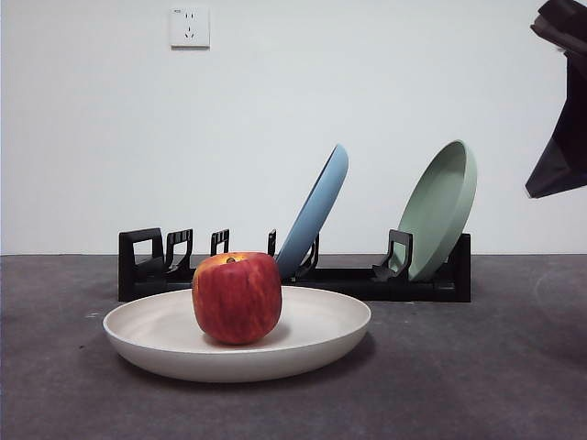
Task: Take the yellow plate from the plate rack,put the plate on the table,take the apple from the table,put the apple in the plate
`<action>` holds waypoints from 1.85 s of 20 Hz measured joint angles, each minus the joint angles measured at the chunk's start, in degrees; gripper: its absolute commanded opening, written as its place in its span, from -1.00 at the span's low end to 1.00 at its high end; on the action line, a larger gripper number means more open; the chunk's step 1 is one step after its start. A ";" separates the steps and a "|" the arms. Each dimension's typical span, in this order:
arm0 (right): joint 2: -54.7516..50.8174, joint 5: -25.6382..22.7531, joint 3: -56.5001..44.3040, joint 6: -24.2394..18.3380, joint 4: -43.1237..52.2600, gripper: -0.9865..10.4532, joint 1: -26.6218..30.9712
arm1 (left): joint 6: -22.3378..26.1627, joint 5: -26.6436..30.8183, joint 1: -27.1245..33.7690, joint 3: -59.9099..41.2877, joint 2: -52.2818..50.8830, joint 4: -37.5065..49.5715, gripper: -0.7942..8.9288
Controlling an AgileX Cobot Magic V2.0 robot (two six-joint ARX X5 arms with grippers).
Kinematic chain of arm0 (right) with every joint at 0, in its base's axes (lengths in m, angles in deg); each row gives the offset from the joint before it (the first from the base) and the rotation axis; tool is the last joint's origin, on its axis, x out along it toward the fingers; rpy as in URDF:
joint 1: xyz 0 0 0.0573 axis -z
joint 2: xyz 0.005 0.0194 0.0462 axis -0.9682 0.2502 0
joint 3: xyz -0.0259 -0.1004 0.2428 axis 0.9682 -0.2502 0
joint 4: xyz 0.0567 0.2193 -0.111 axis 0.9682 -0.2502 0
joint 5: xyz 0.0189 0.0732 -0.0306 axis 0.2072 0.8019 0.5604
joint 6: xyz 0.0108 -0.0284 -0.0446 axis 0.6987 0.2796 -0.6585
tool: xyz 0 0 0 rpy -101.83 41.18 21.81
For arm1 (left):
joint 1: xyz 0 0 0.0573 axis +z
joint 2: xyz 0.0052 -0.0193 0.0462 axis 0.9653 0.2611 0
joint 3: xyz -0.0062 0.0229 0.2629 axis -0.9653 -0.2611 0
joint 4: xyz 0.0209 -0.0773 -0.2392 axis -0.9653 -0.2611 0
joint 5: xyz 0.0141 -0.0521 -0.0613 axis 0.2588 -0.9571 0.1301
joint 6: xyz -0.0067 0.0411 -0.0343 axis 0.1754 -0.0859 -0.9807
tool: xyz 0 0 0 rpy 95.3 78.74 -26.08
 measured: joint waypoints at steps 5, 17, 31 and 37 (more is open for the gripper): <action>0.00 0.00 0.00 0.00 0.00 -0.83 0.00 | 5.92 -5.16 4.44 -5.38 -0.66 2.84 -0.84; 0.00 -0.02 0.00 0.00 0.02 -0.83 0.00 | 2.01 -6.67 5.42 -25.68 -10.86 9.49 -0.84; 0.00 -0.02 0.00 0.00 0.00 -0.83 0.00 | 0.90 -6.40 5.84 -25.66 -10.84 6.64 -0.84; 0.00 -0.02 0.00 0.00 0.00 -0.83 0.00 | 0.90 -6.40 5.84 -25.66 -10.84 6.64 -0.84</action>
